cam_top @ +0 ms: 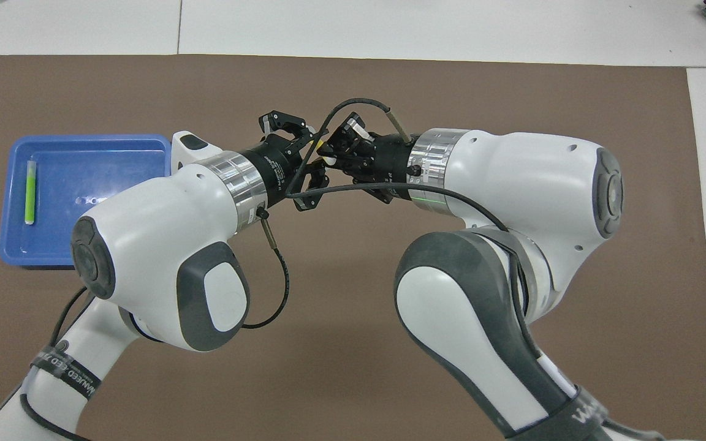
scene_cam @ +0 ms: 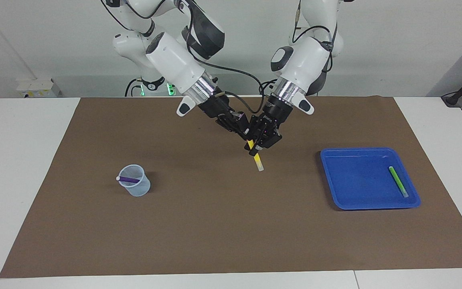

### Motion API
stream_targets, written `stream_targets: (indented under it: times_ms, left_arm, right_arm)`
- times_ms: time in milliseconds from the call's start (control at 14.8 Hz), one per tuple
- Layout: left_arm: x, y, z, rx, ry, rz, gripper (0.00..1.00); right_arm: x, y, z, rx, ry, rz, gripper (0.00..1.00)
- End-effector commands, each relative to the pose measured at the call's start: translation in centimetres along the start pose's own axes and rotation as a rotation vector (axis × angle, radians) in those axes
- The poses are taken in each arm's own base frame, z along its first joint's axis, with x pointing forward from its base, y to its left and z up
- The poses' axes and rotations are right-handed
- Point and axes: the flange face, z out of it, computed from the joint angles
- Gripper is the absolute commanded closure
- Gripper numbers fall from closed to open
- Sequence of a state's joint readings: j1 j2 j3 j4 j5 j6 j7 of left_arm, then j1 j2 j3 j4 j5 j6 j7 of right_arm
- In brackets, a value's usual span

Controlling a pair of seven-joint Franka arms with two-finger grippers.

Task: Right arm passes pens to left for tray arrangement
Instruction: 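Close the left gripper on the yellow pen held by the right gripper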

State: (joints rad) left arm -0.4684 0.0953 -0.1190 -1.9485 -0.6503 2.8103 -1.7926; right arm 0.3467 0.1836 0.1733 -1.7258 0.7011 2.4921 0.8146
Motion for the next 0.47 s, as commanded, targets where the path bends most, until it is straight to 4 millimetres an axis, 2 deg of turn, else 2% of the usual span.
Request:
stream_targets:
  times_ms: [0, 202, 270, 337, 404]
  left_arm:
    - [0.29, -0.06, 0.58, 0.033, 0.007, 0.015, 0.70]
    - [0.49, 0.21, 0.46, 0.047, 0.012, 0.015, 0.70]
    - [0.42, 0.13, 0.49, 0.049, 0.013, 0.019, 0.62]
    - [0.44, 0.01, 0.58, 0.059, 0.014, 0.032, 0.46]
    - [0.52, -0.09, 0.57, 0.080, 0.017, 0.053, 0.43]
  right_arm:
    - [-0.05, 0.06, -0.93, 0.010, 0.005, -0.023, 0.98]
    - [0.11, 0.09, -0.87, 0.010, 0.007, -0.023, 0.98]
    - [0.11, 0.02, -0.91, 0.011, 0.007, -0.023, 0.98]
    - [0.10, 0.02, -0.91, 0.011, 0.007, -0.023, 0.98]
    - [0.10, 0.02, -0.91, 0.011, 0.007, -0.023, 0.98]
